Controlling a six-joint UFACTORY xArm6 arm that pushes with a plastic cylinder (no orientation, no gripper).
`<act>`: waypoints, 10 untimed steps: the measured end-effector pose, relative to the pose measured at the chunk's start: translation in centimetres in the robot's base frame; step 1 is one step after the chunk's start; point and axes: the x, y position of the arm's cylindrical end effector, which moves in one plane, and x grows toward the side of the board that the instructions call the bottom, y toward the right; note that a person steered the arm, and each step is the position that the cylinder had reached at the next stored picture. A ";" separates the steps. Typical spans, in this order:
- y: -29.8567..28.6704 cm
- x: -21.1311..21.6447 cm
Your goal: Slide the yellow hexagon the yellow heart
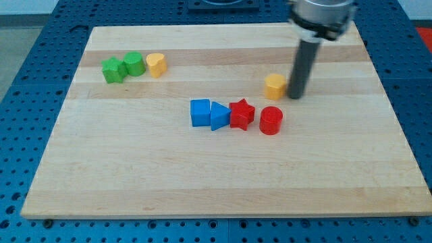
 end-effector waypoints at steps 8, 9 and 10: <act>-8.3 -4.8; -8.3 -8.3; -11.2 -8.8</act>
